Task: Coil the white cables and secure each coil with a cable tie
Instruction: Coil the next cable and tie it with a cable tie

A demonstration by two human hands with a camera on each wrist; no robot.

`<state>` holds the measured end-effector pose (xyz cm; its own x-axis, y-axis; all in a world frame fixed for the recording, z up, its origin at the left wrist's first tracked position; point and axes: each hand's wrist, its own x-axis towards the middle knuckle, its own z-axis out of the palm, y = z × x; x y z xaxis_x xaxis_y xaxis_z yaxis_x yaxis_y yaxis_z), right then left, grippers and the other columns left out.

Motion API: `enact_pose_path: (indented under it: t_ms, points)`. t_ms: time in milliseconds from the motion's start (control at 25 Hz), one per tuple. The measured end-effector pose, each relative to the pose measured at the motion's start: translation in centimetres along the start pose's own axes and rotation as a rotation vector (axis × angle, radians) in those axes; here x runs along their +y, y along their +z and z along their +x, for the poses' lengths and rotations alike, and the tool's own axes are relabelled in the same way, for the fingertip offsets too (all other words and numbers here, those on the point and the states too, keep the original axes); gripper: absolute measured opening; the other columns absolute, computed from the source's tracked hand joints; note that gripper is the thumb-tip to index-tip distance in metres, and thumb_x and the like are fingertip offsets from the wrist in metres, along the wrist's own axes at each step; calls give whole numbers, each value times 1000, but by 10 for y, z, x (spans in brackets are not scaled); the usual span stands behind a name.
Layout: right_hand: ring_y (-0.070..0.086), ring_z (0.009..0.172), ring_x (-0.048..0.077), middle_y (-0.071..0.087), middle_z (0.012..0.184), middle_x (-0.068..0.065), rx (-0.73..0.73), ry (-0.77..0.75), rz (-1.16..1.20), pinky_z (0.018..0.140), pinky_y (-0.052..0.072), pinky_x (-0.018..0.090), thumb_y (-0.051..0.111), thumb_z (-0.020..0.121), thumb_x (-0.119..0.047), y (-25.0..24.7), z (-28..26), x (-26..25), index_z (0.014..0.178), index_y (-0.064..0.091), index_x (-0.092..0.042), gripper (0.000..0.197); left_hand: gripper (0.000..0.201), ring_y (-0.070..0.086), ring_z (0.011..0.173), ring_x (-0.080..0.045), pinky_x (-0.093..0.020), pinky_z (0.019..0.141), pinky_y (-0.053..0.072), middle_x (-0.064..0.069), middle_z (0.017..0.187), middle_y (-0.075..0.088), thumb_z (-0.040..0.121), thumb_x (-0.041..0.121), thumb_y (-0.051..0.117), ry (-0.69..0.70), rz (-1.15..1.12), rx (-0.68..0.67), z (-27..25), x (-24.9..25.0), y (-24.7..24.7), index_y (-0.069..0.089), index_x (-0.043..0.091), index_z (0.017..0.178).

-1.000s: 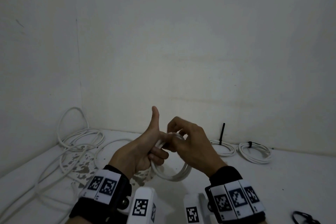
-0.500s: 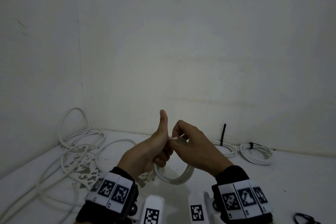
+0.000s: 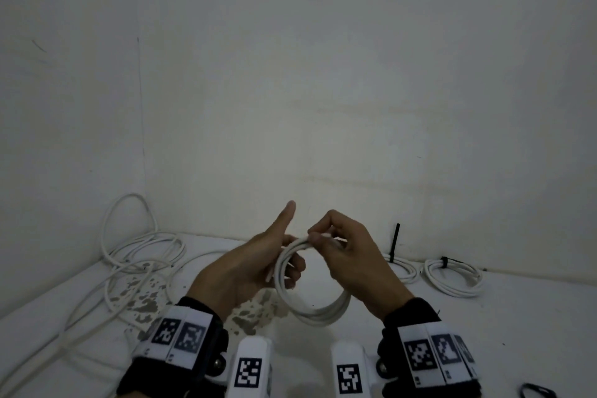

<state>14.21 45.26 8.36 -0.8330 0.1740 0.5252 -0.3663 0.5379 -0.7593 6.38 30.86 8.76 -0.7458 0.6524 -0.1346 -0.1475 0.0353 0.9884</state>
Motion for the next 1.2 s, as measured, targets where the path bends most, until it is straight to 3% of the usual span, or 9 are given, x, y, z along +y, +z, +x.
enact_pose_path:
  t_ms: [120, 200, 280, 440, 560, 640, 760, 1000, 1200]
  points:
    - [41, 54, 4, 54, 66, -8, 61, 42, 90, 52, 36, 20, 59, 98, -16, 1, 0, 3, 84, 59, -12, 15, 62, 33, 41, -13, -28, 50, 47, 2, 49, 29, 83, 74, 48, -38, -164, -100, -5, -5, 4, 53, 14, 69]
    - [39, 51, 4, 49, 58, -16, 63, 45, 141, 51, 35, 20, 57, 99, -14, 2, 0, 4, 84, 58, -11, 15, 57, 18, 38, -9, -21, 37, 29, 6, 50, 18, 86, 71, 48, -12, -187, -57, -4, -5, 8, 44, 19, 63]
    - [39, 49, 8, 51, 63, -12, 55, 50, 195, 49, 35, 24, 57, 99, -13, 1, -1, 4, 83, 56, -10, 16, 56, 14, 40, -9, -20, 36, 18, 5, 54, 18, 90, 67, 47, 57, -126, 62, -2, -3, 12, 46, 17, 65]
    - [53, 51, 21, 58, 83, 12, 10, 164, 262, 49, 46, 33, 58, 98, -15, -10, -3, -3, 89, 57, -3, 14, 52, 15, 42, -10, -20, 39, 16, 4, 54, 20, 99, 55, 39, 182, 84, 124, -5, 0, 15, 47, 14, 70]
    - [48, 48, 23, 55, 68, 11, -181, 366, 327, 51, 47, 34, 47, 103, -36, -14, -4, -5, 98, 62, -1, 38, 51, 20, 42, -10, -23, 43, 20, 5, 51, 25, 103, 49, 33, 234, 294, 95, -8, -1, 17, 45, 15, 68]
    - [37, 45, 18, 41, 56, 4, -226, 476, 331, 49, 46, 31, 43, 103, -50, -13, -4, -4, 88, 66, -3, 54, 54, 23, 41, -9, -24, 44, 23, 6, 50, 27, 101, 54, 32, 258, 385, 74, -9, -2, 20, 48, 14, 68]
    - [29, 41, 14, 31, 50, -2, -111, 517, 321, 46, 38, 27, 46, 101, -49, -10, -2, -3, 70, 55, -7, 53, 60, 23, 43, -10, -22, 42, 24, 6, 50, 27, 94, 67, 32, 222, 352, 110, -9, -3, 26, 45, 17, 64]
    - [26, 39, 11, 27, 49, -3, 18, 449, 257, 40, 32, 23, 43, 105, -41, 1, -1, -6, 66, 48, -10, 50, 60, 16, 45, -11, -22, 43, 23, 5, 55, 20, 90, 71, 44, -9, 95, 54, -6, -2, 20, 33, 21, 58]
    - [23, 42, 12, 23, 54, -3, 87, 417, 261, 40, 28, 22, 36, 107, -37, 11, -1, -4, 67, 45, -10, 49, 58, 14, 44, -11, -22, 40, 14, 4, 52, 19, 92, 62, 51, 71, 31, 144, -6, -7, 29, 30, 23, 54]
